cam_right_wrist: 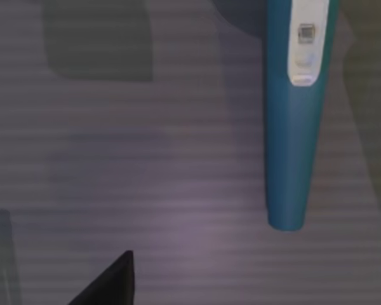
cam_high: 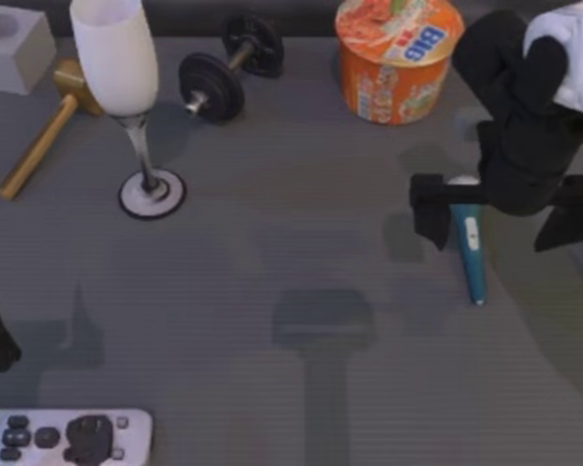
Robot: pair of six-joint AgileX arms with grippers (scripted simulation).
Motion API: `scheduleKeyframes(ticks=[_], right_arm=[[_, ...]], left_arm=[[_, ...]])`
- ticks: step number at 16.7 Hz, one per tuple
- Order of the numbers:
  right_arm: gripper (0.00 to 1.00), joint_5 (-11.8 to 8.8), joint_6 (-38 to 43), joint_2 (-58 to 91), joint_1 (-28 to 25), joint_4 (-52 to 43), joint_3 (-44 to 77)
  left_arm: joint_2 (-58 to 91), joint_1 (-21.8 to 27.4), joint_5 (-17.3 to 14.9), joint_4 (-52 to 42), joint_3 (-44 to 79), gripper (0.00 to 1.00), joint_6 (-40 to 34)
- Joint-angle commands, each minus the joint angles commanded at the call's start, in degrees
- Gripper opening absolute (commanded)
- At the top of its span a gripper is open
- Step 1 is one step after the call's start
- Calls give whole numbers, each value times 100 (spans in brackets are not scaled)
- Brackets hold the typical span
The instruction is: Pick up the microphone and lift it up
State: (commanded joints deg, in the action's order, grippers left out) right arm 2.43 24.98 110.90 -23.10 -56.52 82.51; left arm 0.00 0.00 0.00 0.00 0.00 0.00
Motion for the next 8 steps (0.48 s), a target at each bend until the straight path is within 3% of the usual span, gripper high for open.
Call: scheduleKeyframes(ticks=[3, 8], right_arm=[[100, 2, -16, 135, -4, 226, -122], [100, 5, -31, 796, 18, 1496, -651]], left_arm=[[0, 0, 0, 0, 0, 100, 0], [0, 0, 0, 0, 0, 100, 0]])
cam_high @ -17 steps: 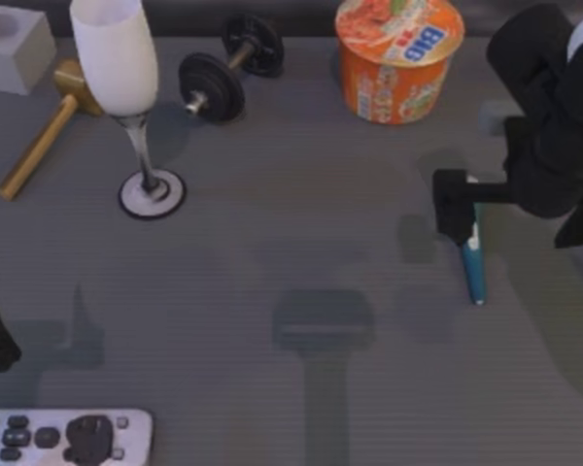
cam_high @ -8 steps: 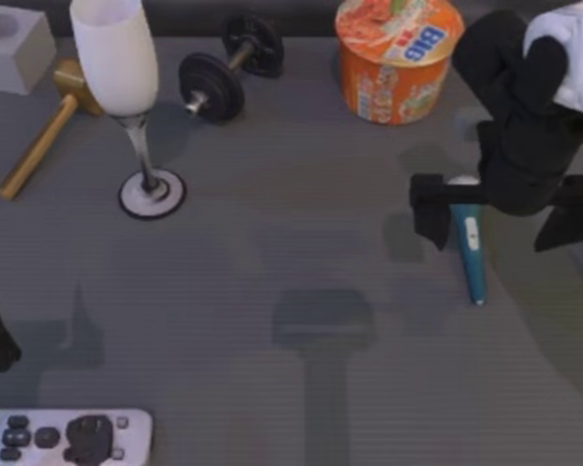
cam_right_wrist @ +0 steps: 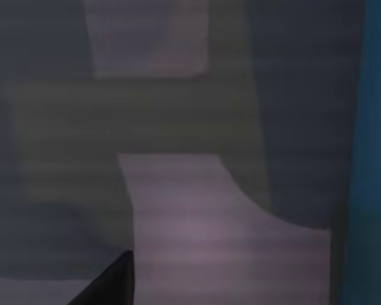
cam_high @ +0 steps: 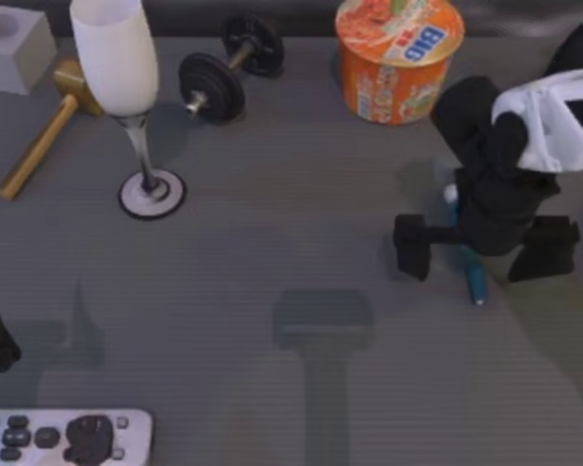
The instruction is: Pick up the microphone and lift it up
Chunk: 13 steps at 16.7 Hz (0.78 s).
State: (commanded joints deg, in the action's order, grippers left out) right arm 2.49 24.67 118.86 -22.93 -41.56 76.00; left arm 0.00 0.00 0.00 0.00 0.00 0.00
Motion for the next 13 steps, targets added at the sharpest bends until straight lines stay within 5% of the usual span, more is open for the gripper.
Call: scheduleKeyframes(ticks=[7, 13], right_arm=[[100, 2, -3, 285, 7, 434, -209], [55, 2, -3, 285, 7, 434, -209]], left_arm=[[0, 0, 0, 0, 0, 100, 0], [0, 0, 0, 0, 0, 100, 0]])
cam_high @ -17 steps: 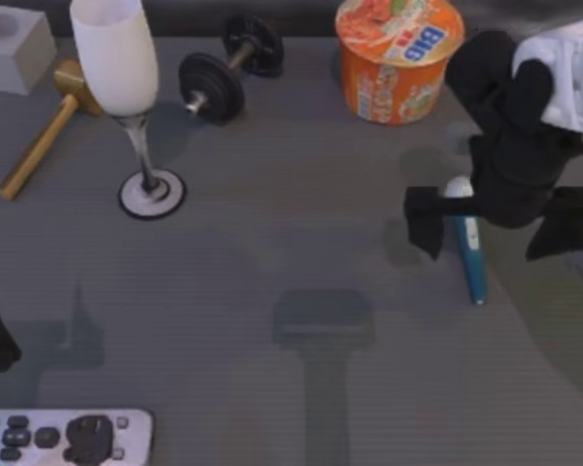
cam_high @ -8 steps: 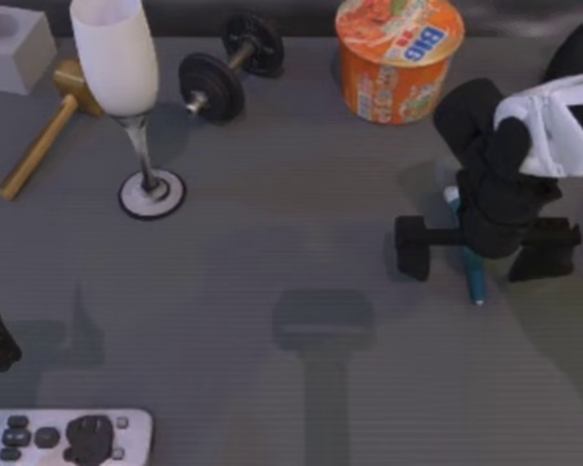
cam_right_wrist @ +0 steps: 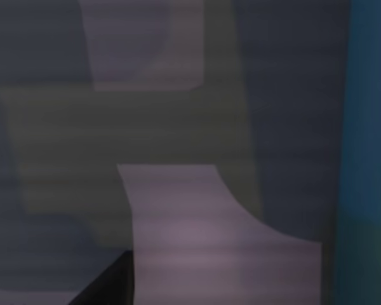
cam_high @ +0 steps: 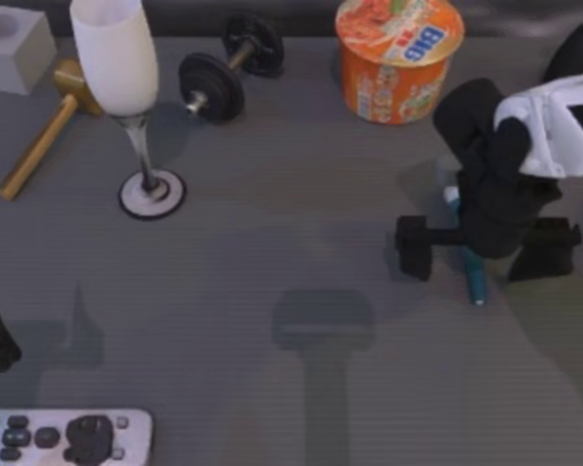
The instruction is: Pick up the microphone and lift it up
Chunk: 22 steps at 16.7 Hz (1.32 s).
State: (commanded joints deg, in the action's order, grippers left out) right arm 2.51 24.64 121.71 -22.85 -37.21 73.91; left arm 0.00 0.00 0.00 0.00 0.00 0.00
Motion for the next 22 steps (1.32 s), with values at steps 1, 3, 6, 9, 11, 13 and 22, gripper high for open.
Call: scheduleKeyframes(ticks=[1, 3, 6, 9, 11, 13, 22], right_arm=[[47, 0, 0, 0, 0, 0, 0], [32, 0, 0, 0, 0, 0, 0], [10, 0, 0, 0, 0, 0, 0], [0, 0, 0, 0, 0, 0, 0], [0, 0, 0, 0, 0, 0, 0], [0, 0, 0, 0, 0, 0, 0], [0, -143, -310, -487, -26, 728, -56]], left_arm=[[0, 0, 0, 0, 0, 100, 0], [0, 0, 0, 0, 0, 100, 0], [0, 0, 0, 0, 0, 100, 0], [0, 0, 0, 0, 0, 100, 0], [0, 0, 0, 0, 0, 100, 0], [0, 0, 0, 0, 0, 100, 0], [0, 0, 0, 0, 0, 100, 0]])
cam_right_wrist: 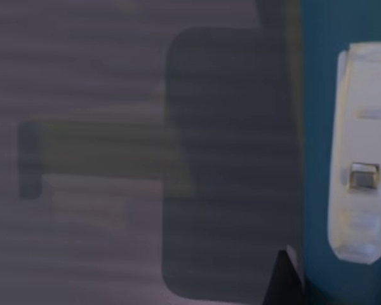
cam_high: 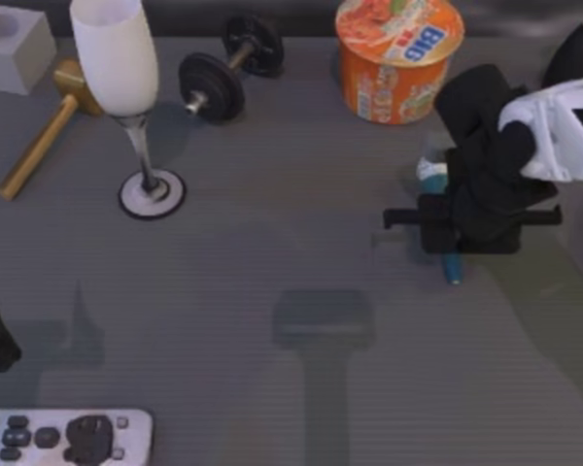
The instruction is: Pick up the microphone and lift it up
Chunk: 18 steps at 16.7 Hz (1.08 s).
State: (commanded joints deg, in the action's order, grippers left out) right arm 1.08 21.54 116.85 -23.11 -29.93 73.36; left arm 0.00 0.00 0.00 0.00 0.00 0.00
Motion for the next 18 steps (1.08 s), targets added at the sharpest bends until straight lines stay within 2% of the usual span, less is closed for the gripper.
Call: scheduleKeyframes(ticks=[4, 14, 18], right_arm=[[0, -442, -383, -294, 0, 1511, -380], [0, -1798, -1620, -1454, 21, 6193, -1769], [0, -2155, -1971, -1890, 39, 7347, -2127]], left_arm=[[0, 0, 0, 0, 0, 100, 0], [0, 0, 0, 0, 0, 100, 0], [0, 0, 0, 0, 0, 100, 0]])
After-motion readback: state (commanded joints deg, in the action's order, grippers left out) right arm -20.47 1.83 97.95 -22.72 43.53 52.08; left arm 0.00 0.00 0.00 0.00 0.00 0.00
